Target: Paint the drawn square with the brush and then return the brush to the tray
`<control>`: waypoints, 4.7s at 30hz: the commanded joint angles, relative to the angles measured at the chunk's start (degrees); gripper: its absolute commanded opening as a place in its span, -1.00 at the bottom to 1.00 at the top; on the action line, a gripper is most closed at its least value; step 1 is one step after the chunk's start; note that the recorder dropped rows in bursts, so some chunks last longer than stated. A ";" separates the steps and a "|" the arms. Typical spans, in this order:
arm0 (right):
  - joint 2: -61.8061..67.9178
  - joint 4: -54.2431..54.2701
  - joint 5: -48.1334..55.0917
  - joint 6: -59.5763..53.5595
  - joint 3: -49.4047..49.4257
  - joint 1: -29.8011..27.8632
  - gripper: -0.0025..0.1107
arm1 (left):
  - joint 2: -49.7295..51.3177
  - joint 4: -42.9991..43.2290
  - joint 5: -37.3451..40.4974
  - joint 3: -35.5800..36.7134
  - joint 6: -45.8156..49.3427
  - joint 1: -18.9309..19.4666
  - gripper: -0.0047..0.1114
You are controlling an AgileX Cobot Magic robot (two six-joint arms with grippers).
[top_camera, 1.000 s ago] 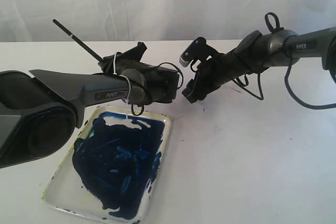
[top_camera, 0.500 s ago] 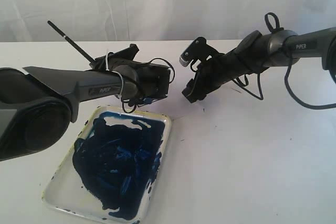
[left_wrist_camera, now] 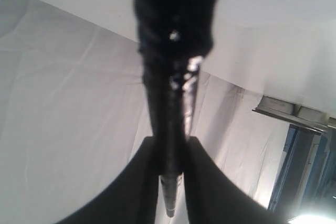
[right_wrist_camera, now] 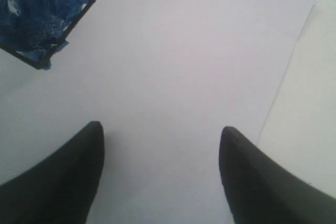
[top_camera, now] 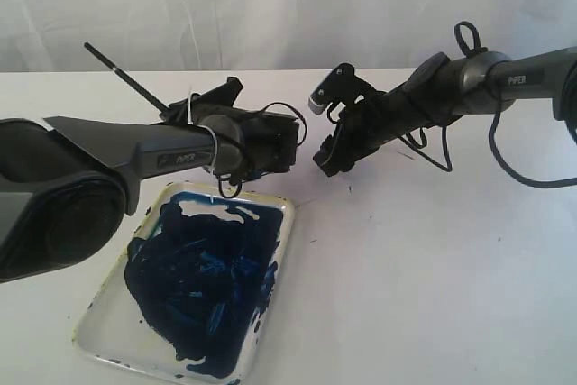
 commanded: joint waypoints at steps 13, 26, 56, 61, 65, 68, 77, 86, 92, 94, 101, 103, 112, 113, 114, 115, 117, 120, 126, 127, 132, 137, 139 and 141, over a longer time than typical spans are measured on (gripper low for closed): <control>0.93 -2.07 -0.17 -0.20 0.70 0.07 0.10 | 0.12 -1.18 5.82 0.15 -2.93 1.64 -0.92; 0.93 -2.07 -0.17 -0.20 0.70 0.07 0.10 | 0.12 -2.88 5.82 0.15 -2.83 0.73 -0.92; 0.93 -2.07 -0.17 -0.20 0.70 0.07 0.10 | 0.12 -6.35 5.82 0.15 -10.46 4.87 -0.92; 0.93 -2.07 -0.17 -0.20 0.70 0.07 0.10 | 0.12 -2.98 3.56 0.15 -13.27 4.87 -0.92; 0.93 -2.07 -0.28 -0.20 0.70 0.07 0.10 | 0.12 -2.85 -0.25 0.15 -13.27 5.25 -0.92; 0.93 -2.07 -0.43 -0.20 0.70 0.07 0.10 | 0.12 -2.85 -1.99 0.03 -13.27 5.76 -0.92; 0.93 -2.07 -0.68 -0.20 0.70 0.07 0.10 | 0.12 -0.04 1.08 -0.20 -18.60 7.40 -0.92; 0.93 -2.07 -0.68 -0.20 0.70 0.07 0.10 | 0.23 -13.46 -0.52 -6.81 -16.16 8.19 -0.92; 0.93 -2.07 -0.84 -0.20 0.70 0.07 0.10 | 0.42 -16.20 1.99 -7.84 -9.30 8.09 -0.92; 0.93 -2.07 -0.95 -0.20 0.70 0.07 0.10 | 0.42 -16.32 2.75 -7.84 -9.30 8.09 -0.92; 0.93 -2.07 -0.95 -0.20 0.70 0.07 0.10 | 0.42 -18.95 2.86 -8.15 -8.93 7.34 -0.92; 0.93 -2.07 -0.95 -0.20 0.70 0.07 0.10 | 0.42 -21.30 2.86 -8.90 -9.33 7.34 -0.92; 0.93 -2.07 -0.74 -0.20 0.70 0.07 0.10 | 0.42 -40.21 5.82 -17.41 -2.41 9.37 -0.92; 0.93 -2.07 -0.74 -0.20 0.70 0.07 0.10 | 0.42 -42.08 5.82 -17.66 -1.95 10.12 -0.92; 0.93 -2.07 -0.74 -0.20 0.70 0.07 0.10 | 0.42 -44.19 5.82 -17.66 -0.30 10.59 -0.92; 0.93 -2.07 -0.74 -0.20 0.70 0.07 0.10 | 0.42 -48.34 5.82 -17.66 1.97 11.50 -0.92; 0.93 -2.07 -0.85 -0.20 0.70 0.07 0.10 | 0.42 -52.67 5.82 -17.66 5.01 12.82 -0.92; 1.13 -1.96 -0.85 -0.20 0.70 0.07 0.10 | 0.42 -52.68 5.82 -17.66 4.86 13.43 -0.92; 2.12 -1.96 -0.96 -0.20 0.70 0.07 0.10 | 0.09 -54.07 5.82 -17.66 4.86 13.43 -0.92; 2.40 -1.96 -0.96 -0.20 0.70 0.07 0.10 | 0.00 -55.17 5.82 -17.66 4.86 13.70 -0.92; 2.45 -2.20 -1.28 -0.20 0.70 0.07 0.10 | -0.57 -60.15 4.37 -17.66 4.58 15.35 -0.92; 2.31 -2.20 -2.30 -0.20 0.70 0.07 0.10 | -1.57 -64.68 4.67 -17.66 4.58 17.35 -0.92; 2.31 -2.20 -2.30 -0.20 0.70 0.07 0.10 | -1.90 -65.46 3.87 -17.66 4.58 17.93 -0.92; 2.31 -2.20 -2.30 -0.20 0.70 0.07 0.10 | -2.26 -65.18 3.72 -17.66 5.12 17.92 -0.92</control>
